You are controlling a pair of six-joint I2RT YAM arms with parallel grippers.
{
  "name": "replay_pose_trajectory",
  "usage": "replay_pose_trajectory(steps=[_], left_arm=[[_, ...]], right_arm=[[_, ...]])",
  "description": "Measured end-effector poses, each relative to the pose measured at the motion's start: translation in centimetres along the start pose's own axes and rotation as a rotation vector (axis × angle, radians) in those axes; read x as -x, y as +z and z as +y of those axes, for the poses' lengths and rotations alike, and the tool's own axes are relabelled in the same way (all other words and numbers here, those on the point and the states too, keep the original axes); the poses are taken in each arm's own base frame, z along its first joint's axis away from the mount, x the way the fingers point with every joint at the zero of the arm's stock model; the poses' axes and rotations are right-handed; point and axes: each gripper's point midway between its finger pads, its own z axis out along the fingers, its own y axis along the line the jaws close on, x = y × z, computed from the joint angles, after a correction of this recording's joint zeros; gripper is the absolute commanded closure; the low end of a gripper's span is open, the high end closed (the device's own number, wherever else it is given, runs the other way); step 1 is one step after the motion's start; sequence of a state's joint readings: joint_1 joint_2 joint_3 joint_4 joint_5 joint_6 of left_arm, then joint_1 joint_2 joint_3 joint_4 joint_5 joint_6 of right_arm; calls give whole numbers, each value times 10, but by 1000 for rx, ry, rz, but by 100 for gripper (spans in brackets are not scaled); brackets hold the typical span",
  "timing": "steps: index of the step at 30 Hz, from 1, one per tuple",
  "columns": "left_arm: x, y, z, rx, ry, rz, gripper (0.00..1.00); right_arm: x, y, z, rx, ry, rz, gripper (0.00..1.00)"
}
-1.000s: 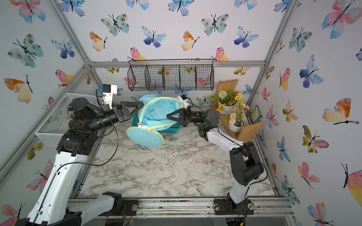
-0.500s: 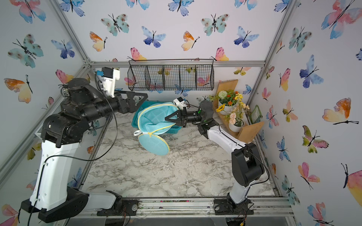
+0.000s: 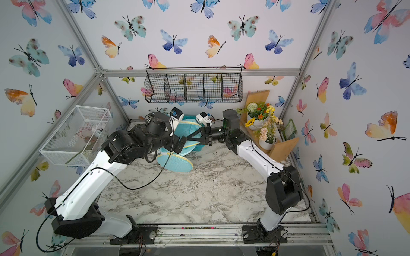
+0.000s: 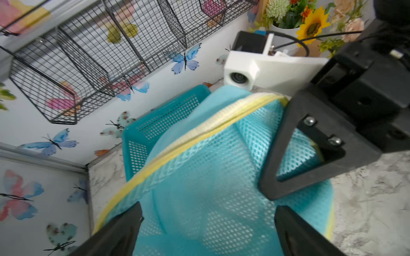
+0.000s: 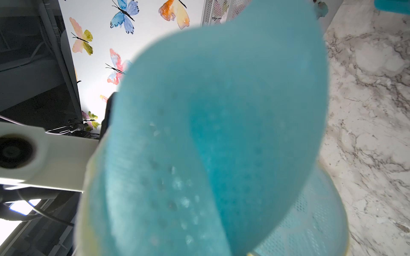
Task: Turn the laundry bag inside out
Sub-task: Turn over the laundry bag.
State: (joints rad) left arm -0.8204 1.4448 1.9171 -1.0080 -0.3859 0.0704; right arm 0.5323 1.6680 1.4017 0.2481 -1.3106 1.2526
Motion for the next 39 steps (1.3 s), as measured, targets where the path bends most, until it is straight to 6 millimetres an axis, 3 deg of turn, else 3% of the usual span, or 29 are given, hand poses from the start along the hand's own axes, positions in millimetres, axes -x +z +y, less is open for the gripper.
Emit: replay_pose_trajectory(steps=[8,18,24,32,39], left_arm=[[27,-9,25,128,47,-122,7],[13,21,41,149,26,-96,37],[14,30,45,120,3,-112,42],[55,46,60,103,-79,-207,43],[22,80,69,49,-181,-117,44]], right_arm=[[-18,7,4,-12,-6,41,97],[-34,17,11,-7,-18,84,97],[-47,22,24,1,-57,115,97],[-80,40,27,-1,-91,210,97],[-86,37,68,-19,-287,227,97]])
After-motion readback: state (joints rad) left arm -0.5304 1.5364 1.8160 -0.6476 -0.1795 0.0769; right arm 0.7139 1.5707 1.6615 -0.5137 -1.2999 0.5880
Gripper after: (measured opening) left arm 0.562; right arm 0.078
